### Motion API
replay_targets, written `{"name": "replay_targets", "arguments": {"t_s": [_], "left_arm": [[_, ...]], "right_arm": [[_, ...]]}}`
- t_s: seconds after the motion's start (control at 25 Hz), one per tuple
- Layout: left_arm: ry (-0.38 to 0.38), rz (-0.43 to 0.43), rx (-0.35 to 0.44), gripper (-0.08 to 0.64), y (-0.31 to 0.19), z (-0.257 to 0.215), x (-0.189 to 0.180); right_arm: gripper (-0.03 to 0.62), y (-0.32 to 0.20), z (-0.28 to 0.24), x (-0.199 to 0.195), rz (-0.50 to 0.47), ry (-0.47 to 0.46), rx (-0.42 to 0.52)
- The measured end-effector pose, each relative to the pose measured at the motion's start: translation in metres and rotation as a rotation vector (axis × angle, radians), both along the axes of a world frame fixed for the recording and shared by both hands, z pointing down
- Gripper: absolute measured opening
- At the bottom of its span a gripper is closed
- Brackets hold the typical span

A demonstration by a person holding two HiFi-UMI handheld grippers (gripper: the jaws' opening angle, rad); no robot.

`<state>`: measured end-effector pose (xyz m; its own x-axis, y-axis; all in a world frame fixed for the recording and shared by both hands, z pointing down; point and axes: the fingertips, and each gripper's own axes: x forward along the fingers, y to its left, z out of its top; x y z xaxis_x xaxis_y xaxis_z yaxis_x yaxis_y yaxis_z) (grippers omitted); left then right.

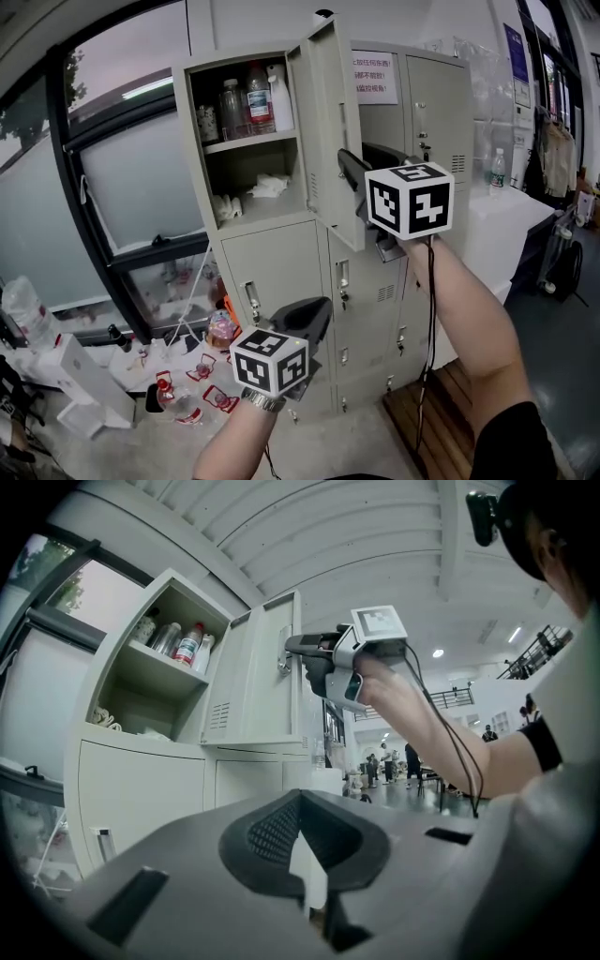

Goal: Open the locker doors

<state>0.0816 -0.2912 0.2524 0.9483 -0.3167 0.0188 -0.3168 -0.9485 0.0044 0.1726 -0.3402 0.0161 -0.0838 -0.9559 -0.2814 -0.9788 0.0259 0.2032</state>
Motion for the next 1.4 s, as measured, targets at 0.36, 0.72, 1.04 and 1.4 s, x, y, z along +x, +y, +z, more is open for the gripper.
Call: {"name": "replay_targets", "arguments": {"t_s": [0.36,0.72,1.04,1.4], "left_arm": [[0.0,-0.025,0.003,-0.002,0.002,-0.002,0.003],[0.001,-0.043,0.007,-0.003,0.01,-0.003,0.0],[0.003,-0.067,0.018,-0.002,0.034,-0.007,0.0],[0.011,-0.122,-0.005,-0.003,0.062,0.0,-0.003]], "right_arm": [[0.132,0.002,0.0,0.006,-0.013,-0.008,0.006],[0.124,0.011,0.007,0.007,-0.008,-0.002,0.006],[0.065,0.042,0.013,0.008,-0.008,0.008,0.028],[0.0,0.075,0.05,0.002,-0.045,0.041,0.01]]}}
